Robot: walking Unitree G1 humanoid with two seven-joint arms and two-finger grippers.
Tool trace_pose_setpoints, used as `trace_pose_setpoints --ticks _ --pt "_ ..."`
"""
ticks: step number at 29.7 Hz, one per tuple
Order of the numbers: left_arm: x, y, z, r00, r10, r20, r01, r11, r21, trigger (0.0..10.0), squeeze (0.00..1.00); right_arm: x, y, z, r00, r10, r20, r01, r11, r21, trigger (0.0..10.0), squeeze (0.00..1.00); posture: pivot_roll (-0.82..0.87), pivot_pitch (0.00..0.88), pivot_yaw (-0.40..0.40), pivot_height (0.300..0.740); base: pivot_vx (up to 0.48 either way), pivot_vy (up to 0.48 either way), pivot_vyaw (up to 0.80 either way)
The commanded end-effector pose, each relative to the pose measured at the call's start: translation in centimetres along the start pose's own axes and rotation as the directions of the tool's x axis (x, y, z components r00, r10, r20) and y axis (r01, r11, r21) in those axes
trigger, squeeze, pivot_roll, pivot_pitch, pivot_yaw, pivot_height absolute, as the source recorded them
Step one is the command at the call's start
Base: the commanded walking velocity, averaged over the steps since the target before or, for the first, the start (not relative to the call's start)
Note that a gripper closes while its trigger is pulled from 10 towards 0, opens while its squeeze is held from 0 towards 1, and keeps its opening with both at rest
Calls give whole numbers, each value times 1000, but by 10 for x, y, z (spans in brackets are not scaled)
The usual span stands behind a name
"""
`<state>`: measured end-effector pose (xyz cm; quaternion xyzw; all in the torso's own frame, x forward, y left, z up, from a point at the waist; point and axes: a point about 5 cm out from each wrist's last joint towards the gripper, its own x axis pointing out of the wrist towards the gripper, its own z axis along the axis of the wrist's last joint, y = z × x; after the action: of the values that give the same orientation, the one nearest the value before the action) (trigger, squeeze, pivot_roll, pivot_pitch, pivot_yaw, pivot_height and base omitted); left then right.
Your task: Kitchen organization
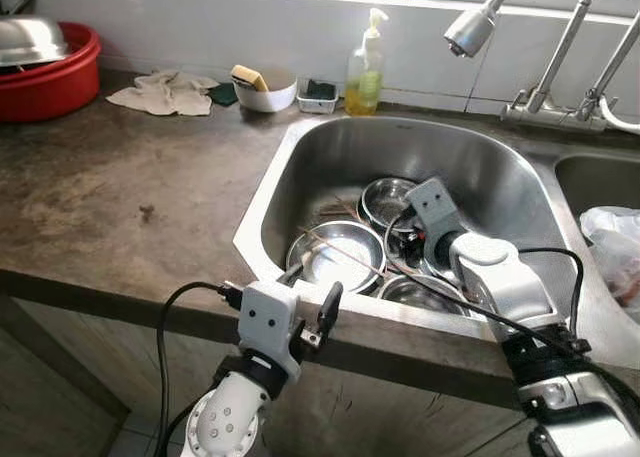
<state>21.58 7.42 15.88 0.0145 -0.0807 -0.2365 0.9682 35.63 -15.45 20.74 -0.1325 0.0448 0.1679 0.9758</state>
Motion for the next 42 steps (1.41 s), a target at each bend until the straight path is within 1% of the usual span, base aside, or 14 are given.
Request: trace_pose_setpoints --ticks 1,5,7,11,13,14,15,17,19,23,24,27,34,42 --pt "0 0 0 1000 8 -3 -8 1000 14 10000 0 -9 -4 9 995 -56 82 54 998 23 10000 0 177 124 -60 740 0 0 0" --pt "2 1 -1 1000 -2 1 2 1000 20 10000 0 -26 -7 22 970 -147 193 141 989 46 10000 0 169 110 -58 740 0 0 0" --pt "3 1 -1 1000 -1 1 1 1000 21 10000 0 -30 -8 24 963 -166 210 158 986 54 10000 0 168 109 -58 740 0 0 0" --pt "3 4 -3 1000 0 -2 0 1000 28 10000 0 -50 -3 24 931 -251 266 228 967 112 10000 0 146 89 -49 740 0 0 0" --pt "3 3 -5 1000 -5 -4 5 999 32 10000 0 -57 3 19 925 -270 269 243 961 132 10000 0 140 82 -40 740 0 0 0" --pt "4 3 -5 1000 -8 -7 8 999 44 10000 0 -66 12 10 923 -286 258 248 954 168 10000 0 138 75 -36 740 0 0 0" --pt "4 3 -6 1000 -8 -7 8 999 47 10000 0 -68 15 8 923 -289 255 249 952 178 10000 0 138 75 -36 740 0 0 0" --pt "6 8 -4 1000 8 7 -8 998 69 10000 0 -80 20 2 911 -313 269 256 940 225 10000 0 134 63 -25 740 0 0 0" --pt "6 10 -3 1000 16 10 -17 997 70 10000 0 -82 21 1 910 -316 269 257 938 232 10000 0 133 61 -24 740 0 0 0" --pt "6 20 0 998 52 25 -54 995 86 10000 0 -98 30 -9 912 -323 253 254 929 270 10000 0 126 41 -18 740 0 0 0" --pt "6 20 0 998 52 25 -54 995 86 10000 0 -98 30 -9 912 -323 253 254 929 270 10000 0 126 41 -18 740 0 0 0" --pt "3 20 2 998 54 32 -57 994 91 10000 0 -112 43 -19 927 -299 227 227 928 294 10000 0 127 32 -17 740 0 0 0" --pt "0 18 1 998 60 29 -62 995 79 10000 0 -121 55 -27 940 -270 206 202 932 299 10000 0 124 24 -6 740 0 0 0" --pt "-5 20 0 996 93 17 -94 993 76 10000 0 -118 60 -24 937 -272 219 196 928 317 10000 0 129 25 -9 740 0 0 0"
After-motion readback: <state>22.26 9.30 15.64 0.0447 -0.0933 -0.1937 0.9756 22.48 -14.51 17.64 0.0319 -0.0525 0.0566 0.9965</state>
